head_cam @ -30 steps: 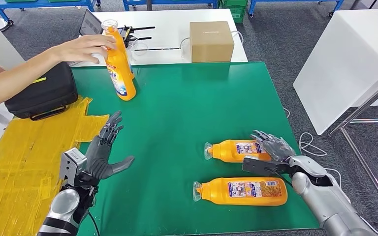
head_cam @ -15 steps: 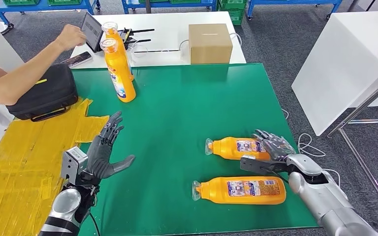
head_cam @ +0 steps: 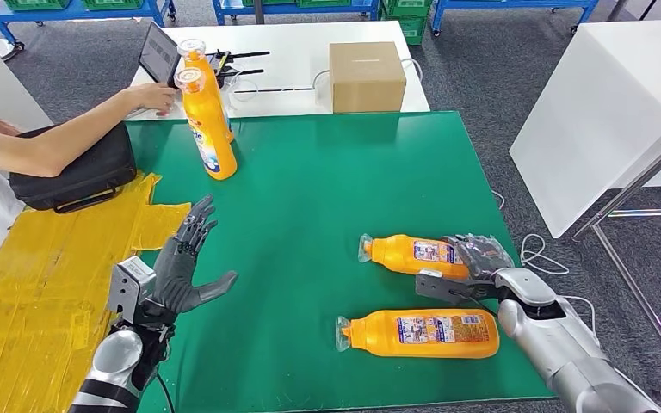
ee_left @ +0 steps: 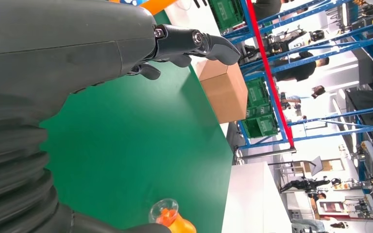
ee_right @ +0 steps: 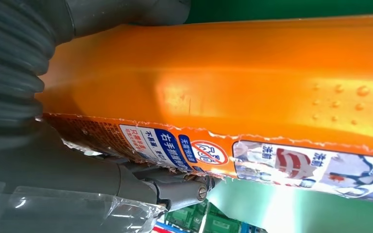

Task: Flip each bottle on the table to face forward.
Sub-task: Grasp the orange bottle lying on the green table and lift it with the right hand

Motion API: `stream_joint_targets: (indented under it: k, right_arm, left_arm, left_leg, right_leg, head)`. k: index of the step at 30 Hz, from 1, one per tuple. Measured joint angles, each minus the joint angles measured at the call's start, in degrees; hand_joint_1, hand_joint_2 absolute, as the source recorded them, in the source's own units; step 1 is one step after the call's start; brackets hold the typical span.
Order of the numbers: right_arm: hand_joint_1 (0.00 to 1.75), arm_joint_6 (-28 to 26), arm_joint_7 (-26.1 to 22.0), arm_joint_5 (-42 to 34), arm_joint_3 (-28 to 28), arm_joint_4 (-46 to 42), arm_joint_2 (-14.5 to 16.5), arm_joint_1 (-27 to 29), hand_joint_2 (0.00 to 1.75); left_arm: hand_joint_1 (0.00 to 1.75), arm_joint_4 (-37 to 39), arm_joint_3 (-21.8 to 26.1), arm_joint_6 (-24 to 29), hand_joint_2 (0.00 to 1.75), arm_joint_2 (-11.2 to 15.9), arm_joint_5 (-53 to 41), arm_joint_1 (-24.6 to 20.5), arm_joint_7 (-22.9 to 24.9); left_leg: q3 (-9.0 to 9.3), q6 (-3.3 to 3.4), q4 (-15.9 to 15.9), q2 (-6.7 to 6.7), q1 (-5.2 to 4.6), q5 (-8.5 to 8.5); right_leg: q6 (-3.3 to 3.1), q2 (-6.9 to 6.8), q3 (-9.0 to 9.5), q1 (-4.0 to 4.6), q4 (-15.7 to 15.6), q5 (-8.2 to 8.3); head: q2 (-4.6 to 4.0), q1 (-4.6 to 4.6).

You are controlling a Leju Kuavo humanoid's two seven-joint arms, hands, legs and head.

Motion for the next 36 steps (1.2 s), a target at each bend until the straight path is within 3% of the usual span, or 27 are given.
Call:
stream_joint_targets:
  k: [11,22,26,31,36]
  right_arm:
    - [1.75,-0.7,-0.1,0.1,-0.1,0.6,0.5,-0.2,1.75]
    - [1.75,-9.1,-0.7,0.3,-4.9,-1.1,3.7,3.1,1.75]
    - [1.75,-17.8,0.6,2.5,-9.8,-11.0,5.9,8.1,1.75]
    - [1.75,-19.4,2.9,6.0,-13.9,-24.2,7.3,12.8,1.75]
    - [1.75,-22.9,1.8,4.0,-16.7,-32.4,8.4,16.3,1.75]
  left_arm:
    - [0.00,0.0,0.0,0.0,1.75,0.0,0.0,0.0,0.0]
    - [0.00,-0.1,0.0,0.1,1.75,0.0,-0.2,0.1,0.5]
    - [0.00,-1.7,0.2,0.1,1.75,0.3,-0.1,0.5,1.9]
    - [0.00,-3.7,0.8,-0.9,1.75,0.9,0.7,1.3,2.7]
    - [0.00,-4.7,1.5,-1.7,1.75,1.2,1.1,2.0,3.1]
  left_leg:
    - [0.00,0.00,0.0,0.02,0.00,0.00]
    - [-0.09,0.00,0.0,0.13,0.02,0.00]
    - [-0.41,-0.01,0.0,-0.08,0.06,0.02]
    - [-0.64,-0.02,0.0,-0.16,0.06,0.04]
    - [-0.77,-0.01,0.0,-0.16,0.03,0.03]
  right_leg:
    - [0.00,0.02,0.00,0.00,0.0,0.00]
    - [0.00,0.08,-0.04,0.00,0.0,0.00]
    - [-0.01,0.01,-0.35,-0.03,0.1,0.01]
    - [0.00,-0.12,-0.60,-0.01,0.1,-0.01]
    - [0.00,-0.13,-0.72,-0.06,0.1,-0.01]
  head:
    - [0.00,-0.01]
    - [0.00,-0.01]
    - [0.00,-0.01]
    - [0.00,0.01]
    - [0.00,0.01]
